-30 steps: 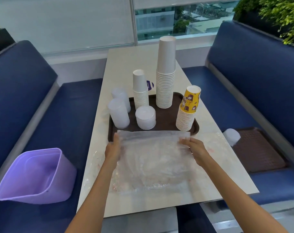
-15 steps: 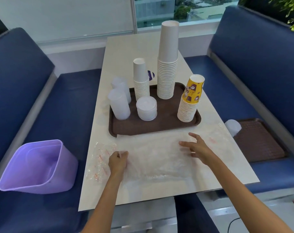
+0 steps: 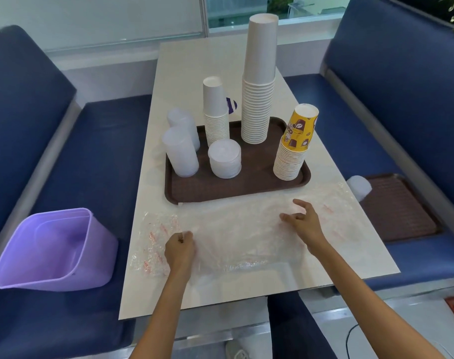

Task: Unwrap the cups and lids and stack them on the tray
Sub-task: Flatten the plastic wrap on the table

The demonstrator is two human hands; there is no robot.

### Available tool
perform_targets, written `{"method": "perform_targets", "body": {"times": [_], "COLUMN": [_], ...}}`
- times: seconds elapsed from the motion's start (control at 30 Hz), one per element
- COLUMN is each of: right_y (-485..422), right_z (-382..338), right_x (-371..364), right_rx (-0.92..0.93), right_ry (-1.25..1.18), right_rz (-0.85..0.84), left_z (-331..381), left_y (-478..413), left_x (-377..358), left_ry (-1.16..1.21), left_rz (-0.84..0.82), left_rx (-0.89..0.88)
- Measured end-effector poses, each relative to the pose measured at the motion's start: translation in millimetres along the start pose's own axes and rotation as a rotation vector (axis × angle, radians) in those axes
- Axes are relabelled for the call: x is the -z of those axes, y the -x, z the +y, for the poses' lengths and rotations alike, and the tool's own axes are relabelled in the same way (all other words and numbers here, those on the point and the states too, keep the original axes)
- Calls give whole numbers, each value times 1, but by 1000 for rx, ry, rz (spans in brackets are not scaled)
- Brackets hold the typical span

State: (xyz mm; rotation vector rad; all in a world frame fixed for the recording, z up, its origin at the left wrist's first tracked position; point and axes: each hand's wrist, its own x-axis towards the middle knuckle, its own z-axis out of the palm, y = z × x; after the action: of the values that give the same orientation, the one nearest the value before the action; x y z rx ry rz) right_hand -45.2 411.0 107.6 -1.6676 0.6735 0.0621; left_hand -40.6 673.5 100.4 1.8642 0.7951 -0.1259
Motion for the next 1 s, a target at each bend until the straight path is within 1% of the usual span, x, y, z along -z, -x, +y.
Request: {"method": "perform_targets", "body": {"times": [0.07,0.17,0.23,0.3,0.37,0.43,0.5,0.53,0.6,0.67,0.73,0.8,0.9,1.0], "right_y": [1,2,3,4,5,8,12,13,15,17,18,18,18,19], "right_z": [3,2,-3,-5,-4,1,8,10,14,17,20,23,25,26], "right_x": [-2,-3,-3,-4,-4,-1,2,3,4,2,1,-1,0,1], "right_rx": [40,132,188,180,112,47,27,23,35,104,202,274,325,360], "right_ry": [-8,-4,45,75,88,102,116,133,159,214,291,326,314,336], "right_rz": [15,92,123,113,91,62,37,29,22,37,89,145,201,233], "left_z": [2,7,10,13,14,9,1,-4,-10,-12,-10,-9,-9,-14], "left_y": [6,11,12,12,10,7,8,10,16,22,27,29,31,31], "left_x": [-2,-4,-5,-5,-5,0,6,7,6,1,-4,-8,-14,-15], "left_ry": [-16,-32,-64,-95,-102,-37,21,30,29,-15,-66,-83,-115,-166], "left_rz": [46,114,125,108,57,-25,-86,-92,-55,1,47,76,89,85], "left_rx": [-84,-228,-277,-248,-132,19,80,69,9,-68,-143,-182,-201,-263]}}
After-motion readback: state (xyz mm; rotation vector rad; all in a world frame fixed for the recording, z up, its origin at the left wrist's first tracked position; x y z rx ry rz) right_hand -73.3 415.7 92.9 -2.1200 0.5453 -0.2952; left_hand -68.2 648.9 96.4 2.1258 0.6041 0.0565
